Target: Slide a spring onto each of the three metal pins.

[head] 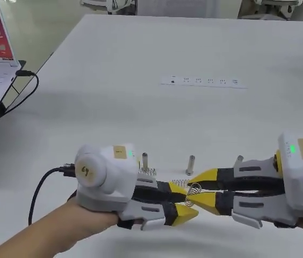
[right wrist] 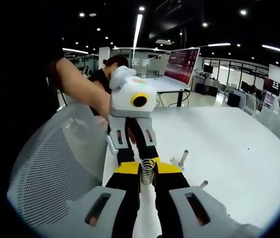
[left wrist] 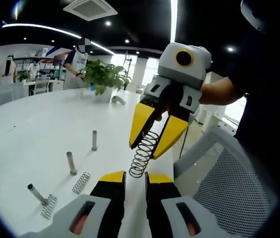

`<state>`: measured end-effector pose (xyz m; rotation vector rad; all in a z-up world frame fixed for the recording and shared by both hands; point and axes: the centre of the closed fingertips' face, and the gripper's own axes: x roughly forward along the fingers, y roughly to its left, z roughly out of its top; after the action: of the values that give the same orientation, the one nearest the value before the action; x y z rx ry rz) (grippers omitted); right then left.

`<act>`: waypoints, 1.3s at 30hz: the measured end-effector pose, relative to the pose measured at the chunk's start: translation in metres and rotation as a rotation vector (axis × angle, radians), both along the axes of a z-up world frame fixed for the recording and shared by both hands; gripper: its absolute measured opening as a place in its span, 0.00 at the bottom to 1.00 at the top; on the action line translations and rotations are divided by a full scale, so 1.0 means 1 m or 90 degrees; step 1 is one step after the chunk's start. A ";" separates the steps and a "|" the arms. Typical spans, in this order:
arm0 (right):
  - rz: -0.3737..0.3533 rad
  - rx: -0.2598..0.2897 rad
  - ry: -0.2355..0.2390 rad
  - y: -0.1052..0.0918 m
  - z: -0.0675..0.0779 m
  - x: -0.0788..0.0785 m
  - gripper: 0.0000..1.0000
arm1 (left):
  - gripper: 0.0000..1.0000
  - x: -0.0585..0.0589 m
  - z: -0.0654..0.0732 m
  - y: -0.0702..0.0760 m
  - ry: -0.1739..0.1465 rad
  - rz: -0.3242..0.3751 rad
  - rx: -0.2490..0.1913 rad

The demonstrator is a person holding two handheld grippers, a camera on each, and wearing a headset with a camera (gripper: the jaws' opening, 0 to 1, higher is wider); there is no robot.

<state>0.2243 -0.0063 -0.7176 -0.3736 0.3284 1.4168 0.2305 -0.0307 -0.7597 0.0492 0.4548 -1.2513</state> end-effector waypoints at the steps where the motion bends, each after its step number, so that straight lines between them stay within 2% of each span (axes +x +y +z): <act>1: -0.001 -0.003 -0.002 0.000 0.000 0.000 0.08 | 0.09 0.000 -0.001 0.002 0.000 0.002 0.004; 9: -0.010 -0.007 -0.004 -0.003 -0.002 0.003 0.08 | 0.20 0.007 -0.009 0.024 -0.013 0.038 0.027; 11: -0.014 -0.008 -0.005 -0.005 -0.002 0.004 0.08 | 0.21 0.007 -0.020 0.035 -0.021 0.040 0.063; 13: -0.021 -0.006 -0.006 -0.007 -0.002 0.007 0.08 | 0.27 0.006 -0.025 0.043 -0.020 0.047 0.077; 16: -0.027 -0.008 -0.006 -0.010 -0.004 0.009 0.08 | 0.35 0.008 -0.025 0.055 -0.014 0.065 0.074; 20: -0.035 -0.012 -0.009 -0.012 -0.005 0.010 0.08 | 0.39 0.015 -0.023 0.072 -0.021 0.101 0.075; 28: -0.049 -0.017 -0.014 -0.020 -0.008 0.015 0.08 | 0.65 0.023 -0.022 0.096 -0.033 0.157 0.079; 35: -0.065 -0.021 -0.020 -0.026 -0.009 0.021 0.08 | 0.91 0.024 -0.025 0.106 -0.034 0.190 0.075; 37: -0.069 -0.021 -0.021 -0.027 -0.010 0.021 0.08 | 0.96 0.021 -0.025 0.105 -0.024 0.185 0.070; 39: -0.073 -0.023 -0.022 -0.028 -0.011 0.022 0.08 | 0.98 0.018 -0.025 0.105 -0.028 0.178 0.076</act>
<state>0.2467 -0.0339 -0.7288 -0.4030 0.3422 1.2929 0.2489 0.0741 -0.7848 0.1102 0.4805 -0.9471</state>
